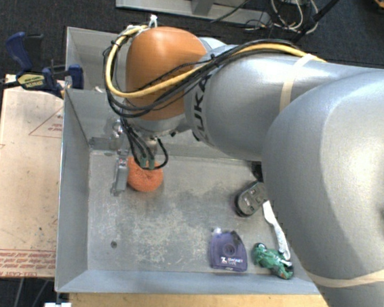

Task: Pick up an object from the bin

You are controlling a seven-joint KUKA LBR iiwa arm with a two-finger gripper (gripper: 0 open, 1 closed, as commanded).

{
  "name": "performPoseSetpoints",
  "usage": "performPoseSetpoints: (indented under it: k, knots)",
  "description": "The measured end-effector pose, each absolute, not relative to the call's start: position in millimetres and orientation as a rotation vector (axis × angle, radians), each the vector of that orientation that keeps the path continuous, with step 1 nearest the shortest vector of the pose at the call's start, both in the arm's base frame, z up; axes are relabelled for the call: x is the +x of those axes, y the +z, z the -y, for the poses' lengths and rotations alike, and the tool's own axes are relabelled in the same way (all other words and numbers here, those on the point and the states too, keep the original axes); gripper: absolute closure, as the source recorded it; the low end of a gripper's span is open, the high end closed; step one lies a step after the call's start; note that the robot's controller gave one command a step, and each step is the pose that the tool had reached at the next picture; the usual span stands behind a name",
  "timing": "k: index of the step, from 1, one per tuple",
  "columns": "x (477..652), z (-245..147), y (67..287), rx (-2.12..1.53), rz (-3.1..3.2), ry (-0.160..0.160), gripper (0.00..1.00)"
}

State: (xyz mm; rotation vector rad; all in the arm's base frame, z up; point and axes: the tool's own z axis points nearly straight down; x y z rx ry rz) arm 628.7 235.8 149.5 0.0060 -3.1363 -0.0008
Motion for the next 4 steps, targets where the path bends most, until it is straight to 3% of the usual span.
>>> performPoseSetpoints:
  k: [1,2,3,4]
  knots:
    - [630.3,-235,155,0.001,3.143,-0.003,0.0]
    - [626.9,-185,123,-0.005,3.142,-0.007,0.0]
    - [603.8,-174,110,0.098,3.142,-0.005,1.0]
    - [603.9,-174,110,0.096,3.142,-0.005,0.0]
